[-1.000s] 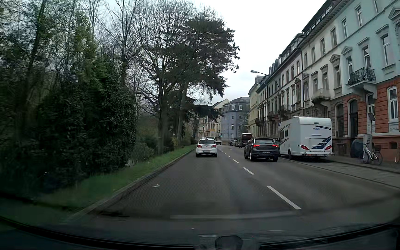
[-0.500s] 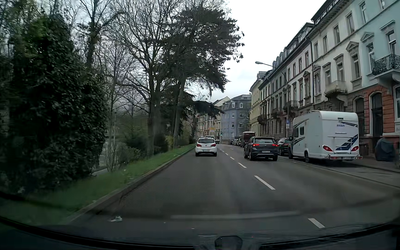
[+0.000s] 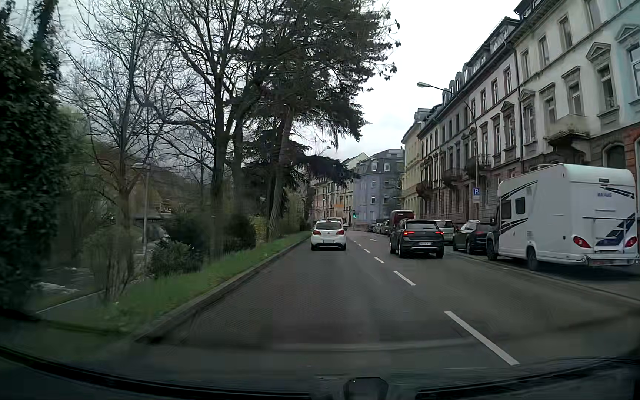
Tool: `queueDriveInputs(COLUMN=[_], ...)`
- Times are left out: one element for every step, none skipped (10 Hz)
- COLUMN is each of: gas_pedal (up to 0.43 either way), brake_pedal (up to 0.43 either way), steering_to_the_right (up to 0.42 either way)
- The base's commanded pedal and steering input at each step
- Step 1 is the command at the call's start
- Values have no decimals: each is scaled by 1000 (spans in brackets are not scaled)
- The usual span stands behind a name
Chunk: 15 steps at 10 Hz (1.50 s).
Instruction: Follow the waypoints while adhering to traffic rules and regulations
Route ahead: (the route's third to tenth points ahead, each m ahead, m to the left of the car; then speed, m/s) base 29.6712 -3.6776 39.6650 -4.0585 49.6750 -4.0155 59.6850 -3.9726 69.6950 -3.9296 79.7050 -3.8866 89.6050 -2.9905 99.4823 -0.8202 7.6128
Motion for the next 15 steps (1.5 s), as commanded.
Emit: queueDriveInputs(gas_pedal=[118,118,118,118,118,118,118,118,118,118,118,118,118,118,118], brake_pedal=[0,0,0,0,0,0,0,0,0,0,0,0,0,0,0], steering_to_the_right=[5,5,5,5,5,5,5,5,5,5,5,5,4,4,3])
